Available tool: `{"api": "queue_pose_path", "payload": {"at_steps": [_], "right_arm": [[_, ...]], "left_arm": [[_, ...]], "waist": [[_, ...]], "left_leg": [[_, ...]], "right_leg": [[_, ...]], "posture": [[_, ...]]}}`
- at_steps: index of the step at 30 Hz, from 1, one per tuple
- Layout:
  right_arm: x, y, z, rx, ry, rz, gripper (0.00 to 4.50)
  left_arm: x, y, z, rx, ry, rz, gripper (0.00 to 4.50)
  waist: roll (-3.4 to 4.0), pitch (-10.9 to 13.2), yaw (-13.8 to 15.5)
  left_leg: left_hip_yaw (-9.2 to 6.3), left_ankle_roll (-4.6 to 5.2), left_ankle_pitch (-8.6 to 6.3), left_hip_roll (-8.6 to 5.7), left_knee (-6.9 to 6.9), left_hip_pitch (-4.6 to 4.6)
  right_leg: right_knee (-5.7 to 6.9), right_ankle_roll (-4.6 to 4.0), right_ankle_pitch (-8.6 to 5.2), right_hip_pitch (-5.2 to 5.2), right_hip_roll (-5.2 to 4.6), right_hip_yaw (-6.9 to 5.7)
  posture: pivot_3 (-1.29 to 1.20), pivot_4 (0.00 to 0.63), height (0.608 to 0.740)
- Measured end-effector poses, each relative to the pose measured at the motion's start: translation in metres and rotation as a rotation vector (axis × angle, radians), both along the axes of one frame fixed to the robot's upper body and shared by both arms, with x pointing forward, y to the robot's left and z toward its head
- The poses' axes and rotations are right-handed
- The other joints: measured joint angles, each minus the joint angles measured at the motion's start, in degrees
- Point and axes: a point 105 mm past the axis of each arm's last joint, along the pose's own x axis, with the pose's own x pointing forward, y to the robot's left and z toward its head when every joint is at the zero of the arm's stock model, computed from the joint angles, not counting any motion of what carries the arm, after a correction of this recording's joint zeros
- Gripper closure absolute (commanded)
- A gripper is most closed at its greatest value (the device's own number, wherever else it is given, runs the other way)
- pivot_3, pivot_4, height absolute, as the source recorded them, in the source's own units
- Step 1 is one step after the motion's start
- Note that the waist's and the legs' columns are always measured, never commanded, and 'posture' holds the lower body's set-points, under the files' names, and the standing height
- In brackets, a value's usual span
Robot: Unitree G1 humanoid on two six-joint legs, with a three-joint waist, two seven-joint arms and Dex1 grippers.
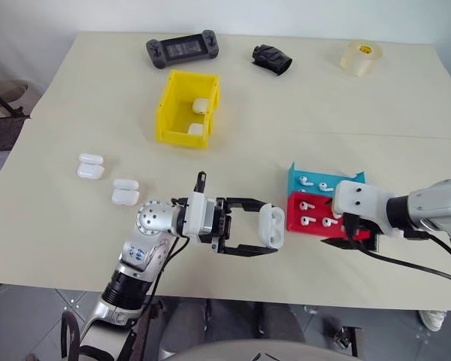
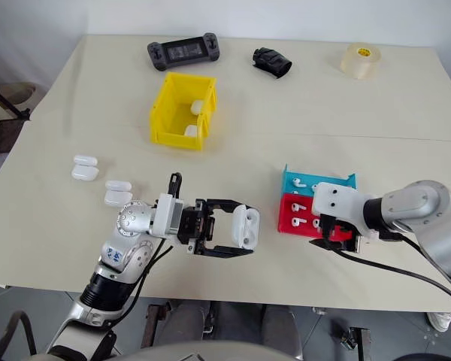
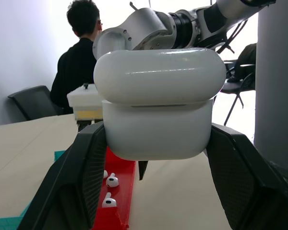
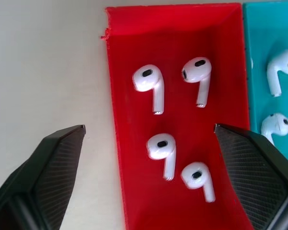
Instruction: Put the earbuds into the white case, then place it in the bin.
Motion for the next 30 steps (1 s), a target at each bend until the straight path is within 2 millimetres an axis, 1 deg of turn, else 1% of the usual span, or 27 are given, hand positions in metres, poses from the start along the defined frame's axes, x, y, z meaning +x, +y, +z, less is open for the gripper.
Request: {"api": "queue_pose_path", "payload": {"at_steps": [4, 12, 15, 18, 29, 30], "right_arm": [[0.0001, 0.0008, -0.0073, -0.024, 0.028, 0.011, 0.0], [0.0003, -0.0051, -0.0092, -0.056, 0.045, 0.01, 0.0], [0.0008, -0.0066, -0.0096, -0.059, 0.051, 0.009, 0.63], [0.0039, -0.0077, -0.0095, -0.057, 0.047, 0.001, 1.63], [0.0075, -0.004, -0.0075, -0.061, 0.029, 0.028, 1.63], [0.0076, -0.0038, -0.0075, -0.062, 0.029, 0.028, 1.81]], "left_arm": [[-0.0001, -0.0003, 0.0002, -0.002, 0.001, -0.002, 1.74], [-0.0003, 0.0, 0.0006, -0.005, -0.006, 0.0, 1.74], [-0.0002, 0.0001, 0.0004, -0.005, -0.007, 0.0, 1.74], [0.0001, 0.0002, 0.0, -0.005, -0.006, 0.001, 1.74], [0.0, 0.0001, -0.0007, -0.003, -0.003, 0.003, 1.74], [0.0, 0.0001, -0.0007, -0.003, -0.003, 0.003, 1.74]], "waist": [[0.01, 0.0, -0.03], [0.0, 0.0, -0.04], [0.0, 0.0, -0.04], [0.01, 0.0, -0.04], [0.0, 0.0, -0.03], [0.01, 0.0, -0.04]], "left_leg": [[0.0, 0.0, 0.0, 0.01, -0.03, -0.01], [0.01, 0.0, 0.0, 0.01, -0.03, 0.0], [0.01, 0.0, 0.0, 0.01, -0.03, 0.0], [0.01, 0.0, 0.0, 0.01, -0.03, 0.0], [0.01, 0.0, 0.0, 0.01, -0.02, 0.0], [0.01, 0.0, 0.0, 0.01, -0.02, 0.0]], "right_leg": [[0.01, 0.0, 0.0, -0.03, 0.01, -0.01], [0.02, 0.0, 0.0, -0.03, 0.01, -0.01], [0.01, 0.0, 0.0, -0.02, 0.01, -0.01], [0.02, 0.0, 0.0, -0.03, 0.01, -0.01], [0.03, 0.0, 0.0, -0.03, 0.01, -0.01], [0.03, 0.0, 0.0, -0.03, 0.01, -0.01]], "posture": [[0.0, 0.15, 0.74], [0.0, 0.15, 0.74], [0.0, 0.15, 0.74], [0.0, 0.15, 0.74], [0.0, 0.15, 0.74], [0.0, 0.15, 0.74]]}}
